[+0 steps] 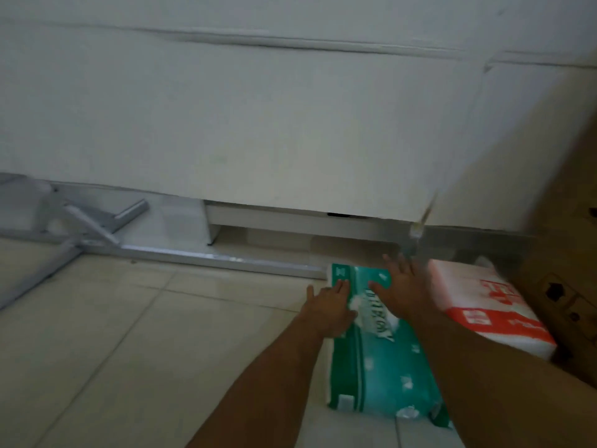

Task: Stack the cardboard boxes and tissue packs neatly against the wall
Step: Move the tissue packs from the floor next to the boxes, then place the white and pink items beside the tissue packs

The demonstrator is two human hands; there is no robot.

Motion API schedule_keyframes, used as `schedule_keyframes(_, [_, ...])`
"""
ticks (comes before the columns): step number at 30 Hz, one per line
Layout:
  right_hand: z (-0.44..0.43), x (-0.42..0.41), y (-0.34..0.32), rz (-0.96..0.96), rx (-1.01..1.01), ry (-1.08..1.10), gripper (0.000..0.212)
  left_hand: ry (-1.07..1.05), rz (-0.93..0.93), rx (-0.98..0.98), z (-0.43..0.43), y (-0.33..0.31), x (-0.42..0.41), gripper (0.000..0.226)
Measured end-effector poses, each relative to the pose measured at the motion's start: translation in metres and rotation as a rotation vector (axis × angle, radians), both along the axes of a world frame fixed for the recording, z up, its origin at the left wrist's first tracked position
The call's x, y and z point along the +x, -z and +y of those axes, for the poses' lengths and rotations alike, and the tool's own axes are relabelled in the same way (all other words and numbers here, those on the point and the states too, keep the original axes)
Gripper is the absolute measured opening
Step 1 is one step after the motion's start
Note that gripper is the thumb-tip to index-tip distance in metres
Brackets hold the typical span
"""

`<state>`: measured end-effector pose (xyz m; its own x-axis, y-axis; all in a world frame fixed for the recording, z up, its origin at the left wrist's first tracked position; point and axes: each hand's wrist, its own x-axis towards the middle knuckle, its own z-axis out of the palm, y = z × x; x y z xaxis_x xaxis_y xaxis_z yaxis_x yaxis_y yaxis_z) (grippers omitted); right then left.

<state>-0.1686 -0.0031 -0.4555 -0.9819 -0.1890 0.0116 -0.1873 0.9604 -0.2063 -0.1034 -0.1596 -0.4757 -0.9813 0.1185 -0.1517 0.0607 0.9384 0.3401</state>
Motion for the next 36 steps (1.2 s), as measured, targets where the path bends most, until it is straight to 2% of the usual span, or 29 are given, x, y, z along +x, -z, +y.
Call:
schedule_keyframes(4, [-0.112,0.026,0.000,-0.024,-0.005,-0.258,0.076,-0.202,0.035,-0.058,-0.083,-0.025,0.031,0.069])
schedule_keyframes(8, [-0.220,0.075,-0.004,-0.035,-0.060,-0.490,0.075,-0.395,0.028,-0.181,-0.172,-0.047,0.099,0.069])
schedule_keyframes(14, [-0.335,0.180,0.000,-0.161,-0.073,-0.796,0.079,-0.775,-0.142,-0.307,-0.291,-0.068,0.265,0.070])
schedule_keyframes(19, [-0.407,0.259,0.000,-0.328,-0.023,-1.031,0.080,-1.107,-0.279,-0.301,-0.345,-0.067,0.400,0.071])
schedule_keyframes(24, [-0.453,0.311,0.004,-0.451,-0.061,-1.107,0.080,-1.302,-0.378,-0.230,-0.369,-0.055,0.469,0.071])
schedule_keyframes(31, [-0.487,0.355,0.037,-0.627,0.050,-1.116,0.076,-1.443,-0.523,-0.047,-0.394,-0.012,0.467,0.078])
schedule_keyframes(34, [-0.495,0.371,0.054,-0.690,0.071,-1.109,0.078,-1.435,-0.623,0.021,-0.396,0.005,0.467,0.074])
schedule_keyframes(36, [-0.499,0.384,0.065,-0.731,0.062,-1.108,0.079,-1.463,-0.696,0.074,-0.400,0.019,0.472,0.086])
